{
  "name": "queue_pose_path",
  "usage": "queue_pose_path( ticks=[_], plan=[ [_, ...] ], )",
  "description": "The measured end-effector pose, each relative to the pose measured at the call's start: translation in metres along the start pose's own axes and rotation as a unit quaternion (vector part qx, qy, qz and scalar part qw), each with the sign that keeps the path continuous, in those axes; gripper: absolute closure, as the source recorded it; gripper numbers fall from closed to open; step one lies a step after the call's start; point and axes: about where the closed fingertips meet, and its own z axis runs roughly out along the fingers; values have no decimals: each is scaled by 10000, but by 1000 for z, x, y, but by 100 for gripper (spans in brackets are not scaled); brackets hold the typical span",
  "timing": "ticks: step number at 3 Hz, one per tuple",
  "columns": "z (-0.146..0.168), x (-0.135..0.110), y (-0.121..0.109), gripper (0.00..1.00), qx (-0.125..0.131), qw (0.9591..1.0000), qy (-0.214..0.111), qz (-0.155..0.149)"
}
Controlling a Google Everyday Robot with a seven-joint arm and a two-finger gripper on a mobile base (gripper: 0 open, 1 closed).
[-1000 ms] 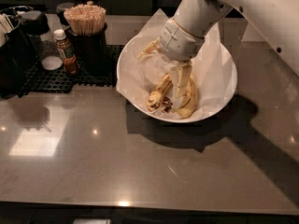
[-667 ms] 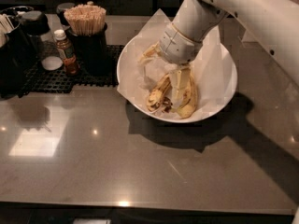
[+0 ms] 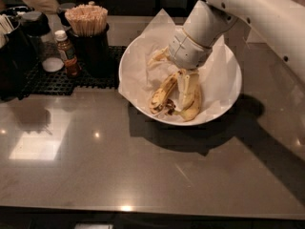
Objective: Pick banana from white bowl
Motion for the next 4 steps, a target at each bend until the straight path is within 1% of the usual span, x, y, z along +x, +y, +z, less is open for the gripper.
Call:
queue_pose_path(
  ticks=[1, 2, 3, 4],
  plan=[
    [-25, -10, 7, 23, 319, 9990, 306, 33],
    [-53, -30, 8, 32, 604, 9962, 614, -132],
    [-58, -43, -1, 44, 602, 9953, 680, -336],
    [-48, -45, -12, 39, 414, 9963, 572, -483]
  ],
)
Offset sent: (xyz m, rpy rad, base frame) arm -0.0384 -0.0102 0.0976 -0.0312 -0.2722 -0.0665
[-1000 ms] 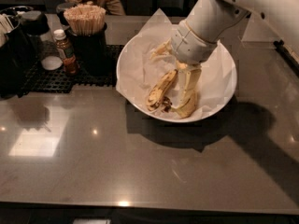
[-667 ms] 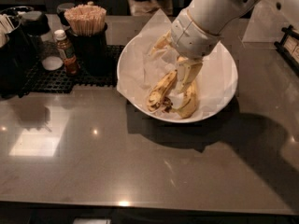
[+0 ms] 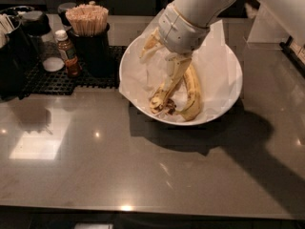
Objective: Pick banana from white bowl
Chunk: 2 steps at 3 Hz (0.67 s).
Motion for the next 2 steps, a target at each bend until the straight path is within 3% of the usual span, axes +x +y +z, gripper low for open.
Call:
queue_pose_path(
  ticks=[2],
  plan=[
    [32, 17, -1, 35, -423, 9985, -344, 83]
  ],
)
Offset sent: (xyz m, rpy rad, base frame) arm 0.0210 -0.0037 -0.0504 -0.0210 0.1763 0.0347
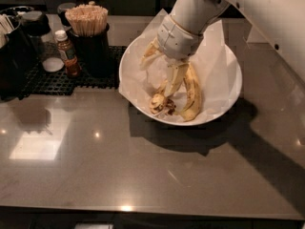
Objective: Pick banana from white bowl
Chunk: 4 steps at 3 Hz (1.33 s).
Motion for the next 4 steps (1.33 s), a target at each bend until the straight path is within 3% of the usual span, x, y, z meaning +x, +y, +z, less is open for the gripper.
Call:
queue_pose_path(
  ticks=[4],
  plan=[
    [30, 26, 8, 38, -305, 9987, -241, 343]
  ],
)
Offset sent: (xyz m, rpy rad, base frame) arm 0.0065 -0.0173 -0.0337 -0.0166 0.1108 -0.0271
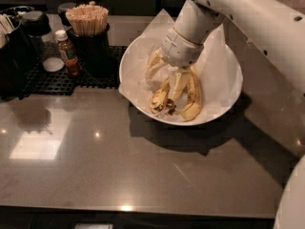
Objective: Pick banana from white bowl
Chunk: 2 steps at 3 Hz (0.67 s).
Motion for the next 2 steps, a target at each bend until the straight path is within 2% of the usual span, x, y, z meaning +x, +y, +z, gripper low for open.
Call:
queue_pose_path(
  ticks=[1, 2],
  plan=[
    [4, 4, 1, 39, -19, 10000, -29, 84],
    [1, 9, 7, 40, 80, 9998, -15, 208]
  ],
)
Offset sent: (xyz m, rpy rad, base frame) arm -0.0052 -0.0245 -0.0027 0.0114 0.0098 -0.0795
